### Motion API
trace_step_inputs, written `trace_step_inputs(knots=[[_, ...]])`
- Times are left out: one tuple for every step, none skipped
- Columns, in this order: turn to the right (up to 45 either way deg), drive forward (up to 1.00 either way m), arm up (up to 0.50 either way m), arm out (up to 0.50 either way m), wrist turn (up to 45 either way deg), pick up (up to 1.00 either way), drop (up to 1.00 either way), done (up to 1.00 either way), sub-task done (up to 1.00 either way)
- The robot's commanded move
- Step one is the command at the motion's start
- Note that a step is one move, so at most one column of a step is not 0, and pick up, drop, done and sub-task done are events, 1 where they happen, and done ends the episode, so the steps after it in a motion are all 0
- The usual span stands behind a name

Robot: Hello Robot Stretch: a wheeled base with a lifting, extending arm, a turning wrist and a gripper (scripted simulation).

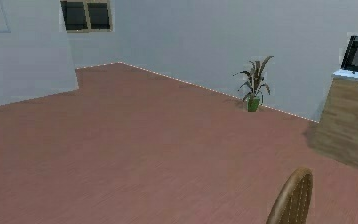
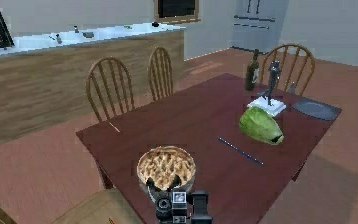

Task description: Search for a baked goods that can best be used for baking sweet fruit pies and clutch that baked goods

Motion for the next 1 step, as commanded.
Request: trace_step_inputs(knots=[[0.0, 0.00, 0.10, 0.00, 0.0, 0.00, 0.00, 0.00, 0.00]])
